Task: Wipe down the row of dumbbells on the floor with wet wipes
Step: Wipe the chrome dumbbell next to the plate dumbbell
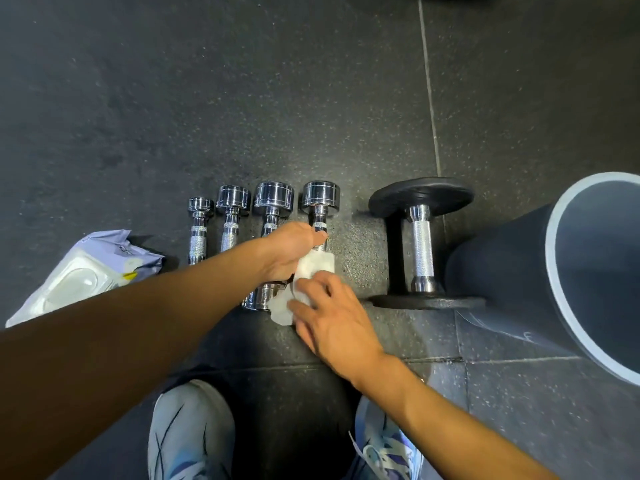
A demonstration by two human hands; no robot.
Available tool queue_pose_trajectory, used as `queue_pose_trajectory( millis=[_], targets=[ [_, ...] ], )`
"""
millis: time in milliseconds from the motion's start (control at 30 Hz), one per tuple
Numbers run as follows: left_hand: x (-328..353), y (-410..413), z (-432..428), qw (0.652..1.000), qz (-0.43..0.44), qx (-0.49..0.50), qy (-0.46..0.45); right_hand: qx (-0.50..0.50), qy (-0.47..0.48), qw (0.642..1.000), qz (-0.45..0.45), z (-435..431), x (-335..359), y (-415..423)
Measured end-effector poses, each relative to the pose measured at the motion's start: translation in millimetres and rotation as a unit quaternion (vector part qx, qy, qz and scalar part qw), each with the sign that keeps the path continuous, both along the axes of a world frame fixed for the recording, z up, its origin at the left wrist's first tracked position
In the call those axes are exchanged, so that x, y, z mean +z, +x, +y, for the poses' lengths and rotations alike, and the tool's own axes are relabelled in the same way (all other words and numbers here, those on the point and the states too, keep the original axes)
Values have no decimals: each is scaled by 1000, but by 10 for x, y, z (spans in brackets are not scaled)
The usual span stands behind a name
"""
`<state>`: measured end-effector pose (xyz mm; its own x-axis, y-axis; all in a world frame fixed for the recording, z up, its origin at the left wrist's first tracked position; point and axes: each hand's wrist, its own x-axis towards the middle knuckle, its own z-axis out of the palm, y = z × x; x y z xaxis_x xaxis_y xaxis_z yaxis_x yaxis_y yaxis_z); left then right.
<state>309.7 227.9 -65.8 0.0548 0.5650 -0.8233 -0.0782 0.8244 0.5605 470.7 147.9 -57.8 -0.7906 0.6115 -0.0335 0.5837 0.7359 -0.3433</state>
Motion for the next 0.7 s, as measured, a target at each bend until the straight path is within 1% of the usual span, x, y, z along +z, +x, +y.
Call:
queue_pose_trajectory(
  millis=[33,100,167,233,267,333,367,400,467,500,600,700],
  targets=[
    [-11,-15,-14,1000,4,-8,0,21,11,1000,-6,19,-44,-9],
    [-47,-28,-18,1000,4,-9,1,8,15,1000,-1,66,-60,35],
    [-21,17,-23,1000,0,-15,-5,-65,-13,997,29,32,-37,133],
    [18,47,-2,999,12,-29,-7,-159,-69,982,69,-57,-13,212],
    [42,54,1,999,15,-30,-8,-188,-92,975,72,-108,-2,240],
    [103,37,-2,999,29,-35,-8,-210,-120,969,54,-237,8,272],
    [121,39,-2,999,31,-35,-10,-202,-121,971,33,-297,7,287],
    [106,38,-7,999,29,-33,-8,-179,-99,979,9,-354,-12,294],
    [89,27,-22,998,42,-47,8,-95,-21,995,-33,-428,-99,304],
    [87,9,-34,996,57,-62,16,-64,9,997,-40,-427,-126,290],
    [77,-40,-37,995,64,-76,11,-1,60,998,-21,-271,-143,141],
    [59,-55,-25,993,71,-84,28,33,46,998,-16,-6,-142,-19]
  ],
)
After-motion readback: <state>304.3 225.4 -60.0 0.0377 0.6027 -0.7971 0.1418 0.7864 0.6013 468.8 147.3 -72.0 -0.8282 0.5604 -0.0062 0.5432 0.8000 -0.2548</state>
